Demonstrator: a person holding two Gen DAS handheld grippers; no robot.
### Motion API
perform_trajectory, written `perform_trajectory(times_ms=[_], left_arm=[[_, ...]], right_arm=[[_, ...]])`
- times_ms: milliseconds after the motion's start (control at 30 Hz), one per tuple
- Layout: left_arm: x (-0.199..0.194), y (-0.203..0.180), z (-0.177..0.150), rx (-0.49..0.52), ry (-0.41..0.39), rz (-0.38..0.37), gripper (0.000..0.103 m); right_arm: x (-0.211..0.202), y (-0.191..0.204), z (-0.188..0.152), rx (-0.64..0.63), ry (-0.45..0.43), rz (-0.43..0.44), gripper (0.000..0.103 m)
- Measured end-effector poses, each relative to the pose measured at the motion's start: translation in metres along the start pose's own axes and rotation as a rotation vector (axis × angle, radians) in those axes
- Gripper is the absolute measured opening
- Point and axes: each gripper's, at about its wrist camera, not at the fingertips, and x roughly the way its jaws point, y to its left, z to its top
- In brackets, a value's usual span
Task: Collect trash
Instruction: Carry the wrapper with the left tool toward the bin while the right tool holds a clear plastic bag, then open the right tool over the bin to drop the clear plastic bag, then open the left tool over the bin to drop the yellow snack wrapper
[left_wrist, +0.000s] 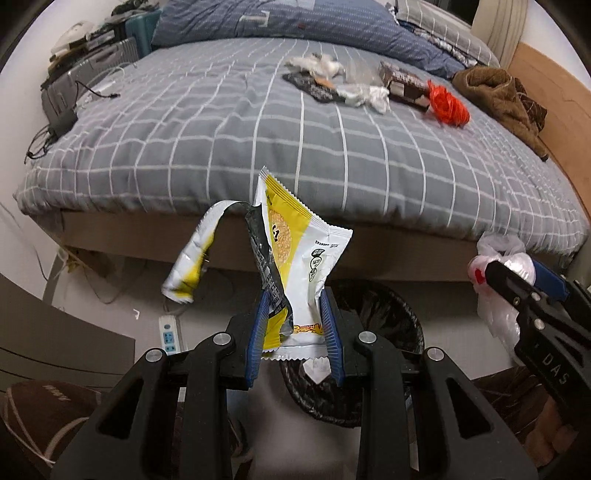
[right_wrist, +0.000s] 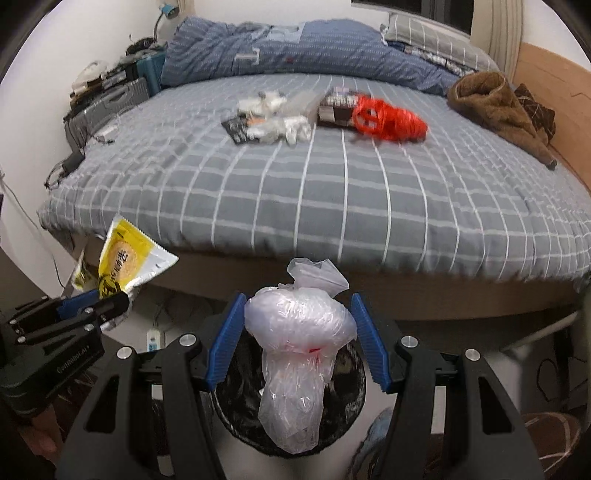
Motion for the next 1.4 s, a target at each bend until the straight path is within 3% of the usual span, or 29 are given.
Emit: perform_trajectory(times_ms=[533, 933, 1033, 1100, 1300, 1400], left_arm=[[0.085, -0.004, -0.013, -0.001, 0.12, -0.013, 0.028], [0.109, 0.026, -0.02, -0.03, 0.152, 0.044, 0.028], [0.113, 0.03, -0.022, -0.031, 0.163, 0.049, 0.028], [0.115, 0.028, -0.022, -0.022, 0.165, 0.043, 0.028], [0.118, 0.002, -0.023, 0.016, 0.173, 0.007, 0.028], [0.121, -0.013, -0.025, 0.038, 0.183, -0.007, 0.028]], right_arm=[[0.096, -0.005, -0.042, -0.017, 0.197, -0.01, 0.056], [0.136, 0.019, -0.055, -0.043, 0.261, 0.018, 0.058], [0.141, 0.023, -0.053, -0.055, 0.26, 0.022, 0.061], [0.141, 0.024, -0.055, -0.055, 0.259, 0.018, 0.074], [0.14, 0.005, -0.061, -0.04, 0.244, -0.028, 0.093], [0.135, -0.015, -0.063, -0.007, 0.245, -0.072, 0.095]])
